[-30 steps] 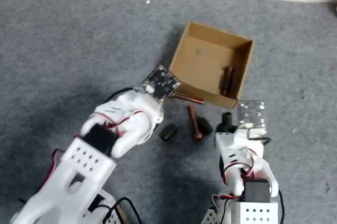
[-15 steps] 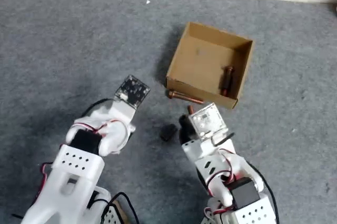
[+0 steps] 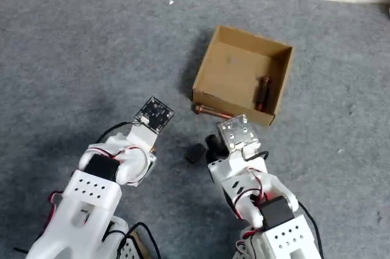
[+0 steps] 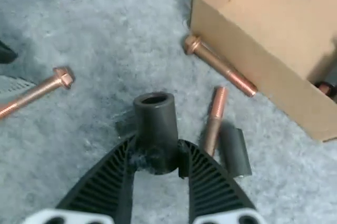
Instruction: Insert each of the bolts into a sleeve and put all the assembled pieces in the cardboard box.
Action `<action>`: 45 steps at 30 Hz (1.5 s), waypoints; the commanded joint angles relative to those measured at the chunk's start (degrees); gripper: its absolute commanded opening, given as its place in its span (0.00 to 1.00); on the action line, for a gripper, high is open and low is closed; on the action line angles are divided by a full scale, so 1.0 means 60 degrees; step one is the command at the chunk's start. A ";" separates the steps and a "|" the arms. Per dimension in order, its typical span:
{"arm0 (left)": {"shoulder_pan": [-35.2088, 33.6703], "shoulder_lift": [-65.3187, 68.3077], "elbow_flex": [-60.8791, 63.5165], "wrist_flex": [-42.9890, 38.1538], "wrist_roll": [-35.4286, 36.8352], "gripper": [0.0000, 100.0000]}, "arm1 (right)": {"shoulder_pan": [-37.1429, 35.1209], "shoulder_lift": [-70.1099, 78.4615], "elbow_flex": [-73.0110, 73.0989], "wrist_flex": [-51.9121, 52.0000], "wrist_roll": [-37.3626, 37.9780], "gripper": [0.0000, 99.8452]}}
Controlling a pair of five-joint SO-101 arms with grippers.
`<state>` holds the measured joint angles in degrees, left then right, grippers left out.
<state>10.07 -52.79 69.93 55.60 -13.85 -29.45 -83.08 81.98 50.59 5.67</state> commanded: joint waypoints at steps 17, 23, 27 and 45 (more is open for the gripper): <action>-0.0051 0.7099 -0.3641 0.0044 -0.0044 0.12 | 0.0286 -0.0007 0.0081 -0.0344 -0.0073 0.01; -0.0125 0.7275 -0.3919 0.0059 -0.0015 0.01 | 0.0286 -0.0007 0.0081 -0.0315 -0.0073 0.01; -0.0300 0.6161 -0.3729 0.0059 0.0000 0.00 | 0.0242 -0.0007 0.0066 -0.0344 -0.0132 0.01; 0.0066 -0.0608 -0.3158 -0.1231 0.4967 0.01 | -0.0242 -0.0007 0.0242 -0.2923 -0.1260 0.01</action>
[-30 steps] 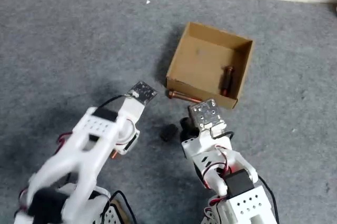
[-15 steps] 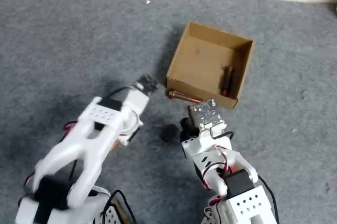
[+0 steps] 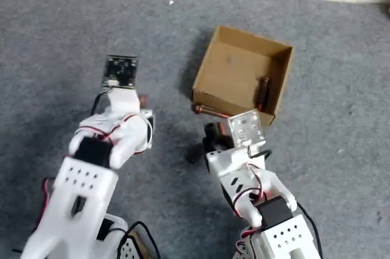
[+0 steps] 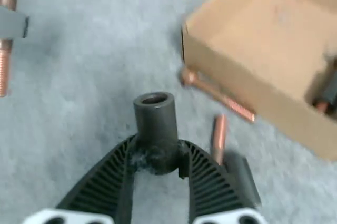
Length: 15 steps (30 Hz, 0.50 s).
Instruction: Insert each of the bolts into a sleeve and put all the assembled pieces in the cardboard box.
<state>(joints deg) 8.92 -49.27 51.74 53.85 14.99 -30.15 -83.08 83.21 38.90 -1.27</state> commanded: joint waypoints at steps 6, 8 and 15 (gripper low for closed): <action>0.0725 -0.2747 -0.0125 -0.2491 0.0352 0.01 | -0.0564 -0.0007 0.1282 -0.5092 -0.0044 0.01; 0.0813 -0.3099 -0.0125 -0.2784 0.1172 0.01 | -0.0974 -0.0007 0.1868 -0.6410 -0.0029 0.01; 0.1106 -0.3377 0.0007 -0.3253 0.2315 0.01 | -0.1575 -0.0007 0.3055 -0.8154 0.0718 0.01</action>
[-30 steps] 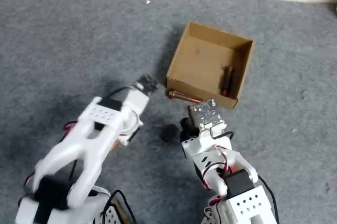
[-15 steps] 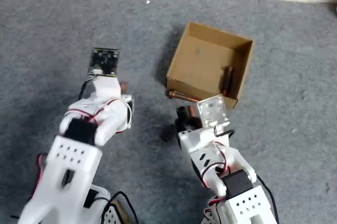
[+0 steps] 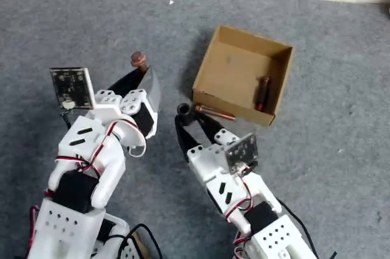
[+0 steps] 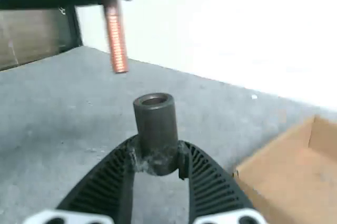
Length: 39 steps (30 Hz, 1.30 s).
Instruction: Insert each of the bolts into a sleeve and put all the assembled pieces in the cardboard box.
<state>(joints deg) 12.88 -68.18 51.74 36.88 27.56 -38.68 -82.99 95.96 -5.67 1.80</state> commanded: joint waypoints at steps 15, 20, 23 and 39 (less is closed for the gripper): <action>0.1751 -0.0300 0.1604 -0.3795 -0.0630 0.01 | 0.0022 -0.0022 0.1018 0.0242 0.0249 0.01; 0.1941 -0.0491 0.1590 -0.3795 -0.0659 0.01 | 0.0623 -0.0022 0.1033 0.0242 0.0249 0.01; 0.1941 -0.1092 0.1722 -0.3546 -0.0821 0.01 | 0.0930 -0.0022 0.1033 0.0256 0.0249 0.01; 0.2469 -0.1238 0.2908 -0.3883 -0.1231 0.01 | 0.0901 -0.0022 0.1033 0.0256 0.0249 0.01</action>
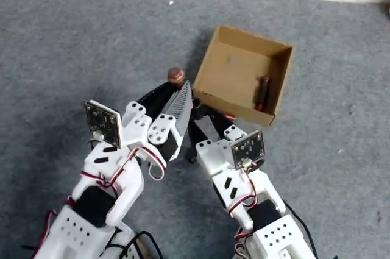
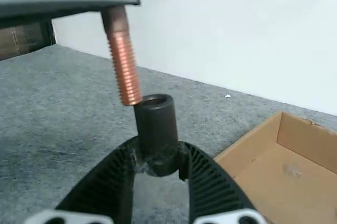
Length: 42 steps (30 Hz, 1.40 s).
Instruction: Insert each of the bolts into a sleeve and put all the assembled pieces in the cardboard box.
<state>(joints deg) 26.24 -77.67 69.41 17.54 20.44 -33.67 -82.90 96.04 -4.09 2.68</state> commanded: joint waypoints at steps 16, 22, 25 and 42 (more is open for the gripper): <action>0.0740 0.1546 -0.0022 -0.0982 -0.0220 0.01 | 0.0110 0.0022 0.1062 0.0007 0.0454 0.01; 0.0828 0.1546 0.0183 -0.1011 -0.0747 0.01 | 0.0125 -0.0022 0.1062 0.0212 0.0454 0.01; 0.0755 0.1546 0.0271 -0.0982 -0.0762 0.01 | 0.0125 -0.0022 0.1062 0.0271 0.0454 0.01; -0.0198 0.1531 -0.1458 0.2579 -0.1377 0.17 | 0.0974 -0.0037 0.1018 0.0271 -0.0220 0.01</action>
<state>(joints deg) 27.30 -68.44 66.42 29.93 12.79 -29.80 -82.37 96.04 -2.15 2.59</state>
